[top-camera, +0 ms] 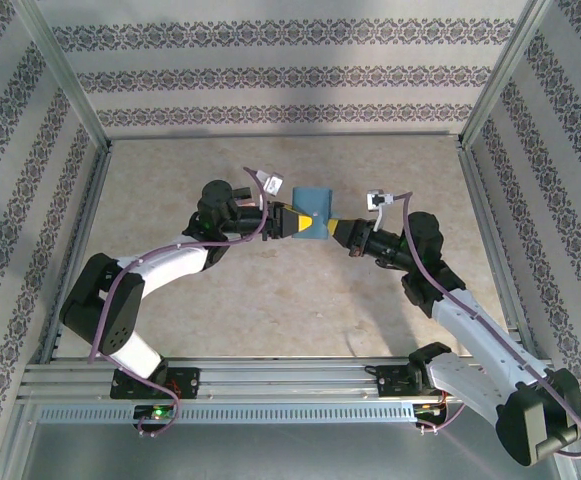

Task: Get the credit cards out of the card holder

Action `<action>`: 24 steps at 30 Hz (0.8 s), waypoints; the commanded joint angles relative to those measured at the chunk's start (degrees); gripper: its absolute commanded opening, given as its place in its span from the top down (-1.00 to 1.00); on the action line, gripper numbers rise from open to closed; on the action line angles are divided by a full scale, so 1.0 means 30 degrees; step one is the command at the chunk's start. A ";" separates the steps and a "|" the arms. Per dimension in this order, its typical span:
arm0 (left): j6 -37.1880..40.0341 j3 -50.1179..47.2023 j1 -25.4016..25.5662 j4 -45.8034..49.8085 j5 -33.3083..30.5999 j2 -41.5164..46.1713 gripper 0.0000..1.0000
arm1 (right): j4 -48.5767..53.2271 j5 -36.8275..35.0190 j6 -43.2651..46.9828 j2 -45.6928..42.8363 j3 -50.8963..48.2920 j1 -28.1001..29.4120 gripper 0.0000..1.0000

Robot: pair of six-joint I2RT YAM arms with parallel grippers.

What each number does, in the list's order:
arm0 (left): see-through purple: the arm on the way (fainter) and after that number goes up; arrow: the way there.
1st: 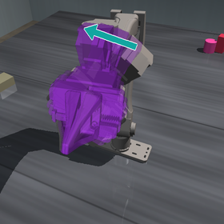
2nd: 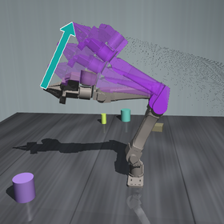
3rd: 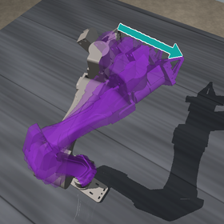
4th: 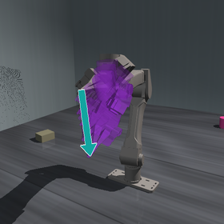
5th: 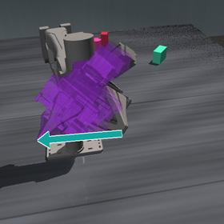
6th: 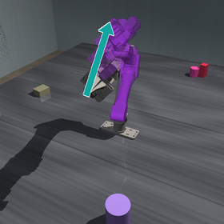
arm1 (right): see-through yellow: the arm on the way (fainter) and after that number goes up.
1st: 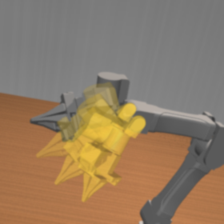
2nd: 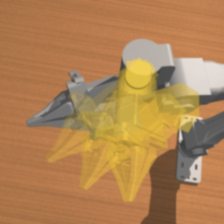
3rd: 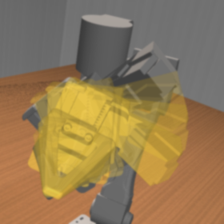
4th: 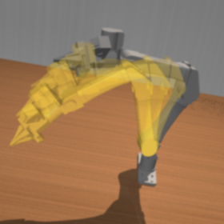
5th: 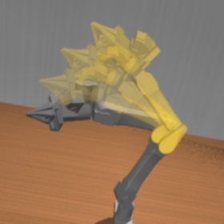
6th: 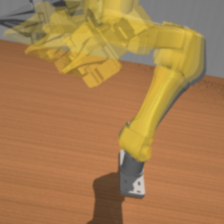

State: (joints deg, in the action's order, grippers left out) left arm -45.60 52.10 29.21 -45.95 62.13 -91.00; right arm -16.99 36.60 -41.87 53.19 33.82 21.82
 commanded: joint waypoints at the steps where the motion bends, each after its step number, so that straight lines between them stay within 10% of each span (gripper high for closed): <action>1: 0.1497 0.0390 0.0610 0.2523 0.0033 0.0353 0.32 | -0.0956 0.0478 0.0128 -0.0219 0.0290 0.0501 0.96; 24: 0.1086 0.0245 0.0646 0.3074 -0.0874 0.0078 -0.82 | 0.3894 -0.3478 0.2023 -0.0096 0.2192 0.2140 1.00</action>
State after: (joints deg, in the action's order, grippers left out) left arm -40.84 52.14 30.39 -32.86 59.48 -90.48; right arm -5.06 27.81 -37.52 53.17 37.71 27.44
